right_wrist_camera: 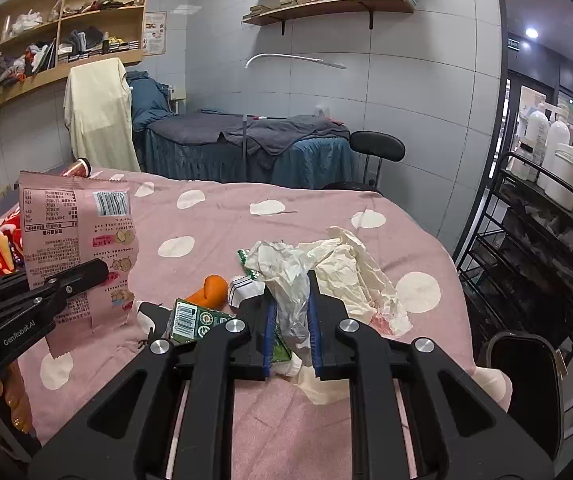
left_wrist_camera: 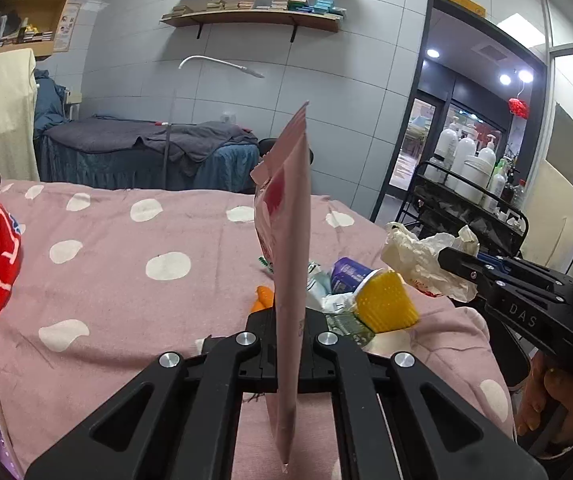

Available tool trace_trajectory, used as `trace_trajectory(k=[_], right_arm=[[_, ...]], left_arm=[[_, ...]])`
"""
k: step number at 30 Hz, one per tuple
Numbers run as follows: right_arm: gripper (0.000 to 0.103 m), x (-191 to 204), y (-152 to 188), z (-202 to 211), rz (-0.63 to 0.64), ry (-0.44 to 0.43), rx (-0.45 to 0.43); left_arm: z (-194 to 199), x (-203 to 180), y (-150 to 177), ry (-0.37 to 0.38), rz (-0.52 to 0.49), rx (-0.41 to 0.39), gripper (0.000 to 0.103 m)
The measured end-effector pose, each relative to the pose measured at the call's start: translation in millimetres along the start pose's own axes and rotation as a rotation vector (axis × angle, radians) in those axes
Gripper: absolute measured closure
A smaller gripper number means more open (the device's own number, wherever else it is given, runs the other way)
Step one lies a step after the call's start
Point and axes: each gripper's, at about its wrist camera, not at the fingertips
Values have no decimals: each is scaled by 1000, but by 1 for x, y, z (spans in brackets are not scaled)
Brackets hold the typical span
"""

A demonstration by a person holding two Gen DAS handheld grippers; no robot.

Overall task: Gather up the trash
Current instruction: 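Carry the crumpled white paper into the bin and open the right tool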

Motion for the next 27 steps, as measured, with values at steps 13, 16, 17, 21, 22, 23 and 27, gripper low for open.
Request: trace_trajectory(k=[13,16,17,21,22,23,27], right_arm=[[90,-66,7,66,-99,87,-72],[90,-89,8,83,-128,141,-97],[90,-97,9,88,-137,162,-100],[90,-133,13,96,-184,244,-96],[90,-143,15,97,-199,258,-90],[90,-152,17,97,-213,270,-84],[90,-192,29,89,-297,316,-41]], left_arm=[[-12,-79,-12,176,-107,-17,100],[-16,-98,-14,222,-133,-17,100],[-18,-103,-14,239,-139,-18,100],[-28,-130,-15,311,-175,-6,100],[-30,-134,-15,324,-182,-2,100],[-33,-141,-15,341,-192,2,100],[-39,-163,-13,397,-239,8,100]])
Point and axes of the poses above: each gripper's, at about its wrist camera, not at the fingertips, and z roughly against the way its jaws point, x to its left, y to its underside, and after that the axes turned 7 degrees about -z, right-handed
